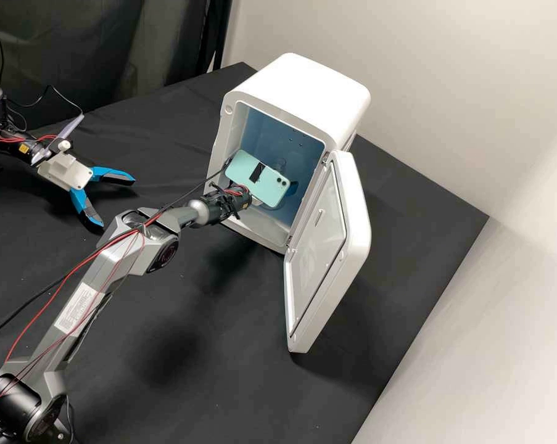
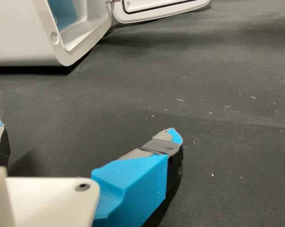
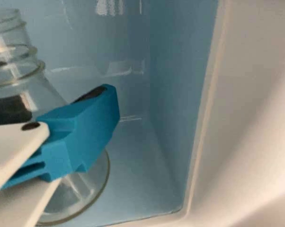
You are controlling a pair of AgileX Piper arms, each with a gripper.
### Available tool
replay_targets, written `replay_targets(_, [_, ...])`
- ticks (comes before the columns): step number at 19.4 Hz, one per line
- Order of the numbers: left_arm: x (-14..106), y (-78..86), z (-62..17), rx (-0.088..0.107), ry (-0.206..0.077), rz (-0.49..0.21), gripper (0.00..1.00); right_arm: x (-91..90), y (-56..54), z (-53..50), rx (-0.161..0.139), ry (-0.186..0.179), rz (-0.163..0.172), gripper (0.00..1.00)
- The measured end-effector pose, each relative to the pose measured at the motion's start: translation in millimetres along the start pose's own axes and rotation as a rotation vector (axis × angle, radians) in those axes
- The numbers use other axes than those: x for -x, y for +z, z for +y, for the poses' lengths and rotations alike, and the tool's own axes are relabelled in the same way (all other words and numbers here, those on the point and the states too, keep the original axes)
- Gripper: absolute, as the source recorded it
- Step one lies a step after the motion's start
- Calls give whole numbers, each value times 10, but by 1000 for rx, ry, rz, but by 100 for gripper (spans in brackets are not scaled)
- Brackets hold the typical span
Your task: Place the flask in the incubator
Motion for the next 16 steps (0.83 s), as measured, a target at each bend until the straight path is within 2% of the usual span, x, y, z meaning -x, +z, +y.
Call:
replay_targets(1, [0, 0, 0, 0, 0, 0, 100, 0, 7, 0, -3, 0, -7, 100])
replay_targets(6, [3, -8, 0, 1, 1, 4, 100, 0, 12, -8, 40, -12, -16, 100])
replay_targets(8, [9, -20, -3, 2, -1, 3, 100, 0, 15, -16, 38, -20, -19, 100])
replay_targets(10, [14, -55, -28, 13, -9, 15, 100, -5, 28, -39, 39, -32, -22, 100])
replay_targets(11, [15, -66, -35, 17, -12, 21, 100, -12, 46, -59, 49, -33, -26, 100])
replay_targets(12, [15, -66, -37, 18, -12, 21, 100, -18, 61, -78, 59, -36, -28, 100])
replay_targets(16, [15, -66, -37, 18, -12, 21, 100, -23, 76, -104, 59, -47, -30, 100])
